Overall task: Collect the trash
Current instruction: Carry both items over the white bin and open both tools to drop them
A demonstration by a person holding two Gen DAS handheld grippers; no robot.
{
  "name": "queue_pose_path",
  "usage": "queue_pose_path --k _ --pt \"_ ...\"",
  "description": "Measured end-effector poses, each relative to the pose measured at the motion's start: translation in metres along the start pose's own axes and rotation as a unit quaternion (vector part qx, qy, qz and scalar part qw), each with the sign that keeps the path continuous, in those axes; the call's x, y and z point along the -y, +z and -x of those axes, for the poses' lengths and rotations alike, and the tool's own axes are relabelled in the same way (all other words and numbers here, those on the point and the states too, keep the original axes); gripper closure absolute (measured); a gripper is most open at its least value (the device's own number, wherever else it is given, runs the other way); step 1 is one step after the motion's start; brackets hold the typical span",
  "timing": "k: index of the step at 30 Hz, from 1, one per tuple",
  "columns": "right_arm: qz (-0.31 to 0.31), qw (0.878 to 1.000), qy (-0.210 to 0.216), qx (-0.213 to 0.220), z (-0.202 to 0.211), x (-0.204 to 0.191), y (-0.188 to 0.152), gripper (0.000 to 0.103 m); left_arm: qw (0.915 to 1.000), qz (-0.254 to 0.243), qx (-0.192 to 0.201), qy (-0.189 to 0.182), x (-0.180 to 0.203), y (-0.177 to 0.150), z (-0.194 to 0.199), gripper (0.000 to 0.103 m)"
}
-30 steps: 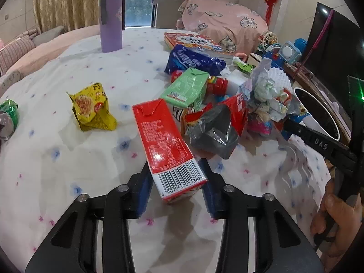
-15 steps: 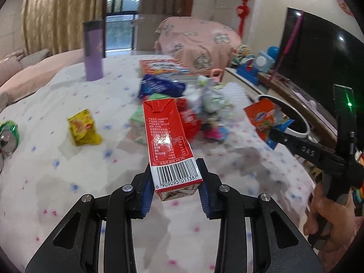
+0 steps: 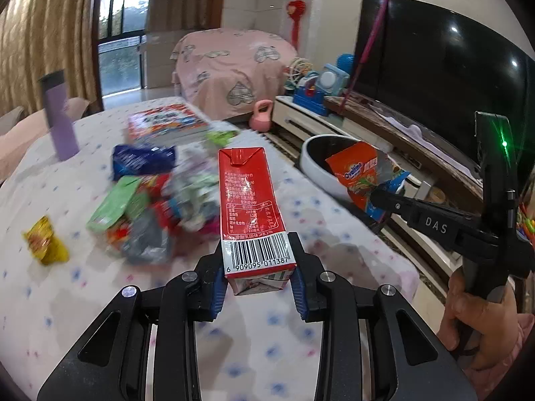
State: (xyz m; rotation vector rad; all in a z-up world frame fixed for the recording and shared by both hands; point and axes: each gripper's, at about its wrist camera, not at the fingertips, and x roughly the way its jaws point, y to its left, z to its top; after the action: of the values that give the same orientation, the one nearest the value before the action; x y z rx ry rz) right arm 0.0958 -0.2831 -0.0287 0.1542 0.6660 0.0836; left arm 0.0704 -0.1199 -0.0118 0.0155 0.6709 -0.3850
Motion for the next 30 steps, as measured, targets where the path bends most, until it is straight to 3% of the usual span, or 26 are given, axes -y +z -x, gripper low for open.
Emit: queue_pose_path --k 14,30 --pt "-0.044 0.998 -0.034 0.003 0.009 0.068 0.019 0.102 0.9975 -0.051 -0.018 -0.045 0.057 0.050 -0.061 0.073" --pt "-0.048 0.998 -0.044 -0.025 -0.021 0.112 0.056 0.102 0.9935 -0.062 -0.054 -0.079 0.103 0.098 -0.124 0.073"
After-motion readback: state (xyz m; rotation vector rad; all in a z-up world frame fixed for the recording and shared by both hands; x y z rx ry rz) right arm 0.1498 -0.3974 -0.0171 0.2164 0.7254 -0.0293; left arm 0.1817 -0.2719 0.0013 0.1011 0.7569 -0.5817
